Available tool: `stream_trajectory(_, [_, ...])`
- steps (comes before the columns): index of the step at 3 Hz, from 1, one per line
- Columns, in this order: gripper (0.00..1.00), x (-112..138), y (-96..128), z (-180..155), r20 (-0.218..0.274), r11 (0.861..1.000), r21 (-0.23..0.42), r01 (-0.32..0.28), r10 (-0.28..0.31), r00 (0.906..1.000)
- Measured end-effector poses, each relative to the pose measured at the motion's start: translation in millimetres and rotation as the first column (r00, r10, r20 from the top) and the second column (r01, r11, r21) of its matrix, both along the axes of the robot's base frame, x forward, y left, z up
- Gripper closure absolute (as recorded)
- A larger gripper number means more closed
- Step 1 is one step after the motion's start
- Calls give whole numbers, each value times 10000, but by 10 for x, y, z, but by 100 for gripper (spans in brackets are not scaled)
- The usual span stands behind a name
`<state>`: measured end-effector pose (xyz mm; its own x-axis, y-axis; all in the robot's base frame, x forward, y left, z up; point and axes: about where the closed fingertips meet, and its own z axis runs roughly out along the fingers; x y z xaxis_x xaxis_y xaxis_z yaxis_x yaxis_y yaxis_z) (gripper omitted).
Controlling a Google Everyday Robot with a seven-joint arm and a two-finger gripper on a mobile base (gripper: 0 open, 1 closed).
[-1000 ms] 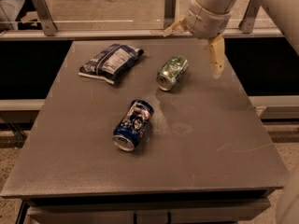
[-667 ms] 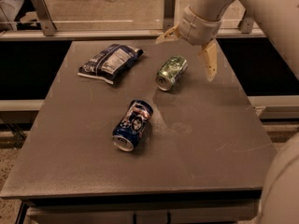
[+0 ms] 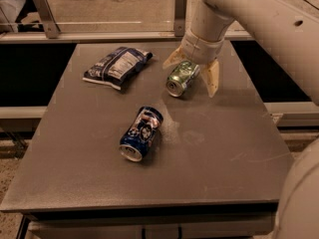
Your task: Pick green can
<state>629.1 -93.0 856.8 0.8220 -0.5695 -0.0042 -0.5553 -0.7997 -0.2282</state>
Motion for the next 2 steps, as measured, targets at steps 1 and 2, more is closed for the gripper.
stream_trajectory(1, [41, -26, 67, -151, 19, 9987, -386, -325, 326, 9995])
stream_trajectory(2, [64, -62, 114, -163, 30, 9977, -453, -511, 513, 9987])
